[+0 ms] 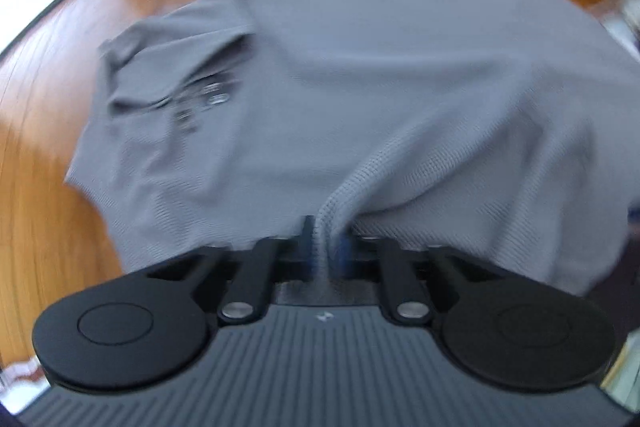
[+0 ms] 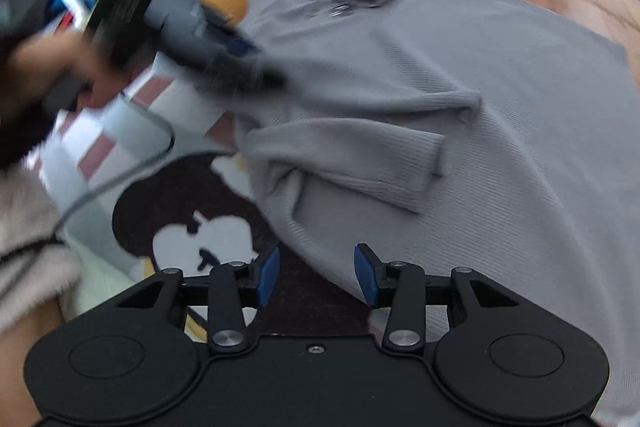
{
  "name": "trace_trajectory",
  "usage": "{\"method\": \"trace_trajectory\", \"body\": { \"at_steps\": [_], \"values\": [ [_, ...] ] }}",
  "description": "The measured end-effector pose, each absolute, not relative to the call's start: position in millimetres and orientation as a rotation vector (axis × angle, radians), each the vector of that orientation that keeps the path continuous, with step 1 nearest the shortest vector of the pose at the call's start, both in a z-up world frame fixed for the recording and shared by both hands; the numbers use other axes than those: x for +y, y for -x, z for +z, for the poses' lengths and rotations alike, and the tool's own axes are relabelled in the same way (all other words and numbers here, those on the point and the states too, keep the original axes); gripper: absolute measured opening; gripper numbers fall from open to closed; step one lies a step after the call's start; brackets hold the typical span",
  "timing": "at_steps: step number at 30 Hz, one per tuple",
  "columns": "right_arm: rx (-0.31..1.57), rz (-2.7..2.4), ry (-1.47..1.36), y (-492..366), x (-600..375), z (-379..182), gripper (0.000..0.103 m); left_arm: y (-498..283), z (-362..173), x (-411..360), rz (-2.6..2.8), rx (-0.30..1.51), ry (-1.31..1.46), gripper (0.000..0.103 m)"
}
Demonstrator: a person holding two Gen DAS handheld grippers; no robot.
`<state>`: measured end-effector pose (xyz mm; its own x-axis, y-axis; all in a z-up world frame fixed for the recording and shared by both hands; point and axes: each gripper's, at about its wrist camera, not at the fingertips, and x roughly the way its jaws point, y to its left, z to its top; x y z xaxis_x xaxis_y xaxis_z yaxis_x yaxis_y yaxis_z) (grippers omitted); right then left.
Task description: Fold clothes
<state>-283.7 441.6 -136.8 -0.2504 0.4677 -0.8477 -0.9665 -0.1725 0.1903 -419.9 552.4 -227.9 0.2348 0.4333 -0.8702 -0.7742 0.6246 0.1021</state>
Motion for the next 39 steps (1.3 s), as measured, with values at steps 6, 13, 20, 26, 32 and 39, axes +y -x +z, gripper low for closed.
{"method": "trace_trajectory", "body": {
  "at_steps": [6, 13, 20, 26, 32, 39],
  "values": [
    [0.833, 1.728, 0.786, 291, 445, -135, 0.037, 469, -198, 582, 1.087, 0.766, 0.477, 0.005],
    [0.821, 1.706, 0.779, 297, 458, -133, 0.037, 493, -212, 586, 1.102, 0.726, 0.640, 0.013],
    [0.855, 1.629, 0.659, 287, 489, -131, 0.038, 513, -225, 571, 1.031, 0.738, 0.691, 0.083],
    [0.842, 1.640, 0.726, 301, 551, -136, 0.042, 497, -259, 592, 0.979, 0.749, 0.668, 0.086],
    [0.879, 1.591, 0.677, 303, 594, -142, 0.043, 507, -230, 592, 0.991, 0.722, 0.657, 0.007],
    [1.033, 1.851, 0.407, 290, 496, -107, 0.007, 573, -185, 554, 0.712, 0.698, 0.751, 0.009]
  ]
}}
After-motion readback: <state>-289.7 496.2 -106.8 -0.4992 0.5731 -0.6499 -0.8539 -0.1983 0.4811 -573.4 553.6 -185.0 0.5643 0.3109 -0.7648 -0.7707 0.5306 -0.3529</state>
